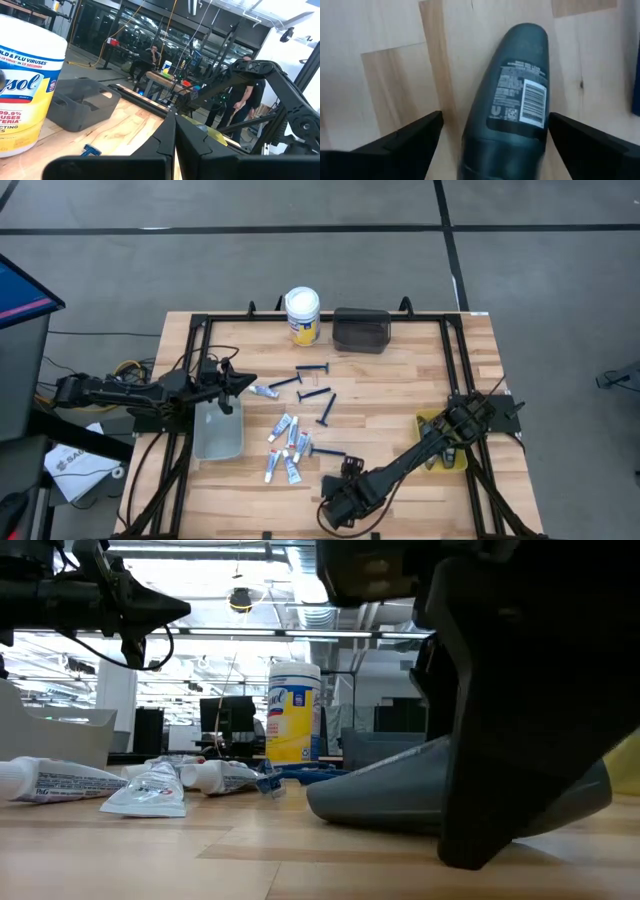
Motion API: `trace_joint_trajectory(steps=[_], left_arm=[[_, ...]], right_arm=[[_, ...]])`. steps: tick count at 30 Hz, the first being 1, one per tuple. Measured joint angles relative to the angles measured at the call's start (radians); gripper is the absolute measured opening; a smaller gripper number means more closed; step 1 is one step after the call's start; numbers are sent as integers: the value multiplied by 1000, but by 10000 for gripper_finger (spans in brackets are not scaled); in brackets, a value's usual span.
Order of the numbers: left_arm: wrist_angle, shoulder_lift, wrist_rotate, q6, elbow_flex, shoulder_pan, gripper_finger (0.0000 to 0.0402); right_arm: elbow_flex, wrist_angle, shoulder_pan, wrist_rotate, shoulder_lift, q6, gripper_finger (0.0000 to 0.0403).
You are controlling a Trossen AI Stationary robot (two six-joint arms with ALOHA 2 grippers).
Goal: Pick & Place Travel size toiletries
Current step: Put the black deodorant into the yellow bin
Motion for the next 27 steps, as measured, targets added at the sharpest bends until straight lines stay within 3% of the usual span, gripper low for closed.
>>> trace_joint_trajectory(steps=[4,12,21,27], left_arm=[[2,0,0,0,0,0,0],[5,0,0,0,0,0,0],[10,0,0,0,0,0,0],[16,0,0,0,0,0,0]], right_arm=[[-1,-1,-4,-20,2,2,322],[-3,-3,-11,-38,-5,-14,196],[-10,-33,0,2,-28,-89,197],[-7,-251,12,119,-139,-37,197]])
